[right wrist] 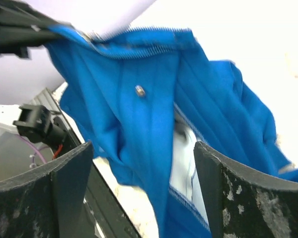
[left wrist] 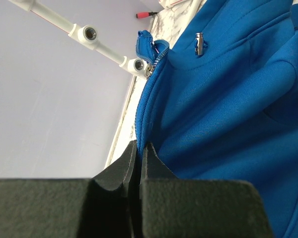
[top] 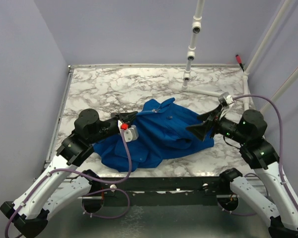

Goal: Zip up the jacket

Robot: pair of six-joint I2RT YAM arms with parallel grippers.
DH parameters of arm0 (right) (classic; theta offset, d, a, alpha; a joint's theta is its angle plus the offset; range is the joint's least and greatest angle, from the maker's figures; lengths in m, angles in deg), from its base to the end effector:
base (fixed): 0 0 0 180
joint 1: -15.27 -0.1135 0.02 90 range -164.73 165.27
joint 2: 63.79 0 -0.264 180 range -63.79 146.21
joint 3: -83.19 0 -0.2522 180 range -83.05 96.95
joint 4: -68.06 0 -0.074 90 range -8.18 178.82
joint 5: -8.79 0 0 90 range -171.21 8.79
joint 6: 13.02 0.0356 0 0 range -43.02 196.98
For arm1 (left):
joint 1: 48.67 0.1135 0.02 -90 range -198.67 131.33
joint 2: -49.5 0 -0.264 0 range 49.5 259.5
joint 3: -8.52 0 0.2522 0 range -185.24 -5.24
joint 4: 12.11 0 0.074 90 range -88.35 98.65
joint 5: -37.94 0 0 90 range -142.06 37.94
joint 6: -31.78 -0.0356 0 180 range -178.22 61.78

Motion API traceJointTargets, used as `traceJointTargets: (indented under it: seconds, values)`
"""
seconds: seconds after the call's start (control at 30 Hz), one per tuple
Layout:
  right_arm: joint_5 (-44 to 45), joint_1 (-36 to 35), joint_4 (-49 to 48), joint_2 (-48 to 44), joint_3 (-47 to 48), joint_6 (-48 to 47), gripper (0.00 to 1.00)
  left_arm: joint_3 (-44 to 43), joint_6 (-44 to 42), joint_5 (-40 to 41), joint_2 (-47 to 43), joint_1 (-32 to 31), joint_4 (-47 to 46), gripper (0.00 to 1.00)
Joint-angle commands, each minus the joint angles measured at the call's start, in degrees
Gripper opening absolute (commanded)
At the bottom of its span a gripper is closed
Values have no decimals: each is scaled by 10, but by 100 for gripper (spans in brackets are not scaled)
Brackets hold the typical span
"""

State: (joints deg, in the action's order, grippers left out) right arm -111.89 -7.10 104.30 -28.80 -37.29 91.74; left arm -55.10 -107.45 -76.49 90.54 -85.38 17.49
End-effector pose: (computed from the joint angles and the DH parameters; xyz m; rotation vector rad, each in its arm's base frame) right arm 0.1185 0.0684 0.3484 -0.5204 1.7689 0.9343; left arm 0.1190 -0.1071 0.3707 1.3608 0.9956 -0.1967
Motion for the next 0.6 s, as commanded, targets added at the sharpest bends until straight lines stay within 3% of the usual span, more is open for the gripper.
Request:
traceJointTargets:
  seconds: [0.0, 0.17, 0.27, 0.4, 0.57]
  values:
    - [-47, 1, -1, 52, 103, -13, 87, -15, -10, -21, -11, 4, -15, 0]
    - [-165, -1, -104, 149, 146, 50, 88, -18, -25, -25, -11, 4, -13, 0]
    - [-150, -16, -86, 197, 177, 42, 91, -11, -78, -37, -17, 4, -9, 0]
    - [-134, -44, -44, 243, 198, 32, 91, 20, -237, -51, -30, 4, -7, 0]
    - [-128, -83, -66, 274, 181, 61, 89, 81, -481, -70, -49, 4, -7, 0]
